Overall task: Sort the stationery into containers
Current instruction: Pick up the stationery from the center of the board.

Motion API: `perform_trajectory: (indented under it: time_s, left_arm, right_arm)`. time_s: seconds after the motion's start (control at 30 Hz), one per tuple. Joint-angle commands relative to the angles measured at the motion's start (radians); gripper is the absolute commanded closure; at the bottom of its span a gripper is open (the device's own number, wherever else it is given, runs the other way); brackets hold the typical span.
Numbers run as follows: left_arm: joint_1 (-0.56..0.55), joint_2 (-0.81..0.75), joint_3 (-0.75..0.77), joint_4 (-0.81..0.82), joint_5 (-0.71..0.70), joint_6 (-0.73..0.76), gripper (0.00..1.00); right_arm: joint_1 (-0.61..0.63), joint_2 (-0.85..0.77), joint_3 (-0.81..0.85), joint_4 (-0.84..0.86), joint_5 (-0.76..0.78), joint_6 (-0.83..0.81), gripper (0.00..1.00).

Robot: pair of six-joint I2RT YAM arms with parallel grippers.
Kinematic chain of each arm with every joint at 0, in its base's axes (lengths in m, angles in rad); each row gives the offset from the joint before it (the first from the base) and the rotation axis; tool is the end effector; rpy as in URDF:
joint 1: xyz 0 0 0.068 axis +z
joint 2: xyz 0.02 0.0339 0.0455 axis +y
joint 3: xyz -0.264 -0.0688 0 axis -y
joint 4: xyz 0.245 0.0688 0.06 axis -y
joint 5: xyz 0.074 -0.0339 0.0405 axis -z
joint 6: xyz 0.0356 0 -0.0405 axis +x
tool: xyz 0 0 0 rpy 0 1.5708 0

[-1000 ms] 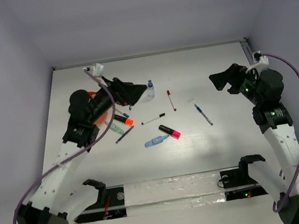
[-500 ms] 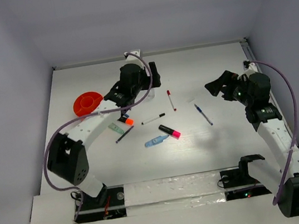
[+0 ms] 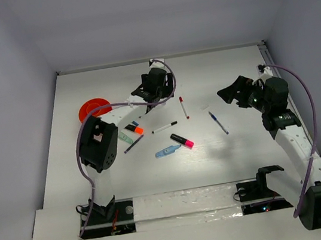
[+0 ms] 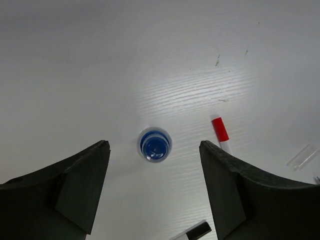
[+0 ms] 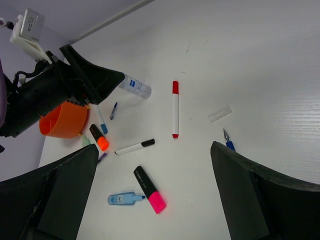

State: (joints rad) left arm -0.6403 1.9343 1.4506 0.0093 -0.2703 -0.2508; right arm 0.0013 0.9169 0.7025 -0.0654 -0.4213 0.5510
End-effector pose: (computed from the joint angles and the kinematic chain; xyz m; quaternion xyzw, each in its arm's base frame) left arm 0.3706 -0.2642 0.2500 0.0948 0.8433 -0.1188 0.5155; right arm 0.2139 0.0148 0.3001 0.0909 0.7860 0.3211 0.5205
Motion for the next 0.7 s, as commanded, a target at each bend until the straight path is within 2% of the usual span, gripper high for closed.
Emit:
perform_trajectory:
  time_s: [0.0, 0.3, 0.67]
  left_arm:
    - [-0.005, 0.015, 0.091, 0.008, -0.021, 0.031, 0.31]
    - [-0.005, 0.046, 0.106, 0.001, -0.009, 0.033, 0.54]
    - [-0.005, 0.029, 0.067, -0.002, -0.020, 0.027, 0.62]
  right_arm:
    - [0.006, 0.005, -0.005, 0.055, -0.024, -0.002, 0.00]
    - [0.016, 0.013, -0.001, 0.055, -0.030, -0.003, 0.00]
    - [0.016, 0.007, -0.008, 0.055, -0.033, -0.002, 0.00]
